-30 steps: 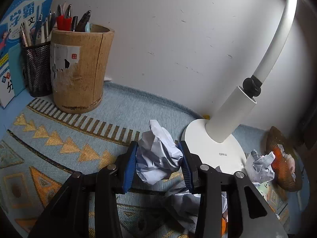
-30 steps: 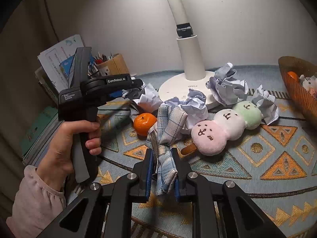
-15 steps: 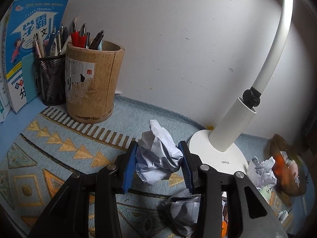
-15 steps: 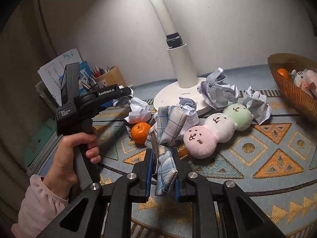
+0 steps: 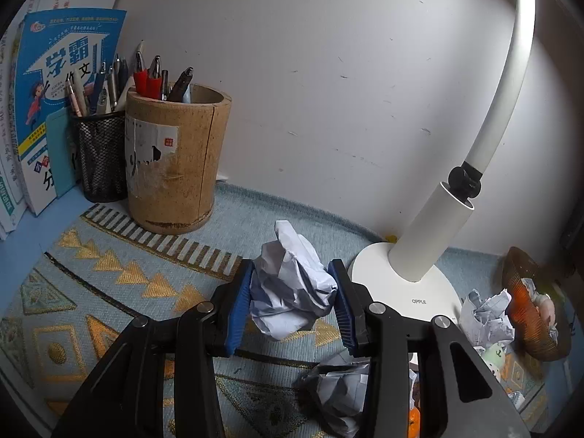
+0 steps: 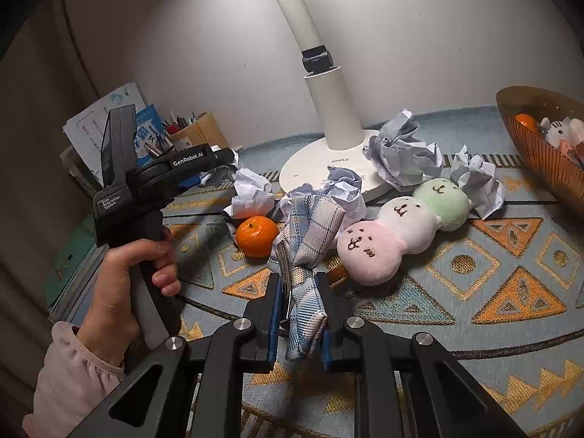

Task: Organize objects
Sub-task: 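Grasp a paper ball with left tool while right grasps the plaid cloth bow, then carry the paper ball and plaid bow to the bowl and open both tools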

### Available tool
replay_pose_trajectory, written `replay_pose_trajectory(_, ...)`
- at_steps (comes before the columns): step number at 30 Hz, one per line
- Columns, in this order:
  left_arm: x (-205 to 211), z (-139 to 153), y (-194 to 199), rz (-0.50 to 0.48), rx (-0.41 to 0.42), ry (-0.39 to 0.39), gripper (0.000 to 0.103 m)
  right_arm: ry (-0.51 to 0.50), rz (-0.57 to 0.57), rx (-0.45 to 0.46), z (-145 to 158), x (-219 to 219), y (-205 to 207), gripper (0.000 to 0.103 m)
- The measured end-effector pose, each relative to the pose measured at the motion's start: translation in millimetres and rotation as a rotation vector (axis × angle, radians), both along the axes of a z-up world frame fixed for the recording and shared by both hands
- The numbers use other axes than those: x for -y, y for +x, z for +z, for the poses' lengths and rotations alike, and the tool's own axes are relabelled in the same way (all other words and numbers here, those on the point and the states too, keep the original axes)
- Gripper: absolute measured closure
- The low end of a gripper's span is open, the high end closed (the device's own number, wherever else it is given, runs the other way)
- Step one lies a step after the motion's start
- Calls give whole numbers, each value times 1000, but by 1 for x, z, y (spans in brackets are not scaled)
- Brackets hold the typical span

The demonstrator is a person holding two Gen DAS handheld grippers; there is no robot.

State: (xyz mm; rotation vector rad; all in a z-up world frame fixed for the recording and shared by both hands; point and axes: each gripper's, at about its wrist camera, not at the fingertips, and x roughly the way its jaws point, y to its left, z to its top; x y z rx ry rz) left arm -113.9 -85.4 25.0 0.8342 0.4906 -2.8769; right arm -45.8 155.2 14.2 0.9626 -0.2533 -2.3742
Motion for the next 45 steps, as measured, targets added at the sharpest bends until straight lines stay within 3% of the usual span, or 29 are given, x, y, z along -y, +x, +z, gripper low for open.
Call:
replay_pose_trajectory(4, -16, 4, 9, 66, -14, -105, 64, -123, 4, -5, 2, -18, 0, 86)
replay_pose_trajectory(7, -33, 13, 21, 98, -18, -174, 65, -179, 17, 1, 20, -35, 1, 86)
replay_pose_trajectory(9, -39, 40, 38, 69, -62, -185, 65, -174, 13, -59, 47, -52, 4, 86)
replay_pose_trajectory(12, -61, 93, 22, 3, -119, -239, 64, -163, -18, -131, 92, -91, -3, 86)
replay_pose_trajectory(14, -90, 134, 15, -67, -149, -201, 64, -149, -72, -171, 119, -123, -13, 86)
replay_pose_trajectory(17, -148, 162, 7, -162, -199, -178, 64, -85, -183, -242, 150, -178, -25, 86)
replay_pose_trajectory(22, -223, 170, -22, -307, -208, -124, 64, -21, -326, -225, 162, -258, -52, 86)
replay_pose_trajectory(29, -305, 136, -52, -457, -121, -92, 64, 10, -372, -149, 136, -289, -81, 85)
replay_pose_trajectory(30, -314, 129, -57, -490, -96, -84, 60, 5, -369, -113, 127, -294, -85, 76)
replay_pose_trajectory(31, -321, 121, -62, -513, -67, -80, 56, 12, -370, -57, 117, -296, -94, 35)
replay_pose_trajectory(32, -327, 112, -66, -533, -31, -71, 50, 28, -367, -3, 106, -296, -103, 3)
replay_pose_trajectory(33, -333, 103, -73, -558, 26, -76, 0, 46, -369, 19, 97, -296, -110, 0)
replay_pose_trajectory(36, -344, 85, -73, -540, 34, -151, 1, 94, -383, 15, 82, -292, -117, 0)
replay_pose_trajectory(40, -346, 75, -75, -541, 39, -187, 1, 83, -399, 15, 76, -289, -124, 0)
replay_pose_trajectory(45, -351, 89, -72, -504, 34, -194, 1, 67, -399, -4, 86, -274, -123, 0)
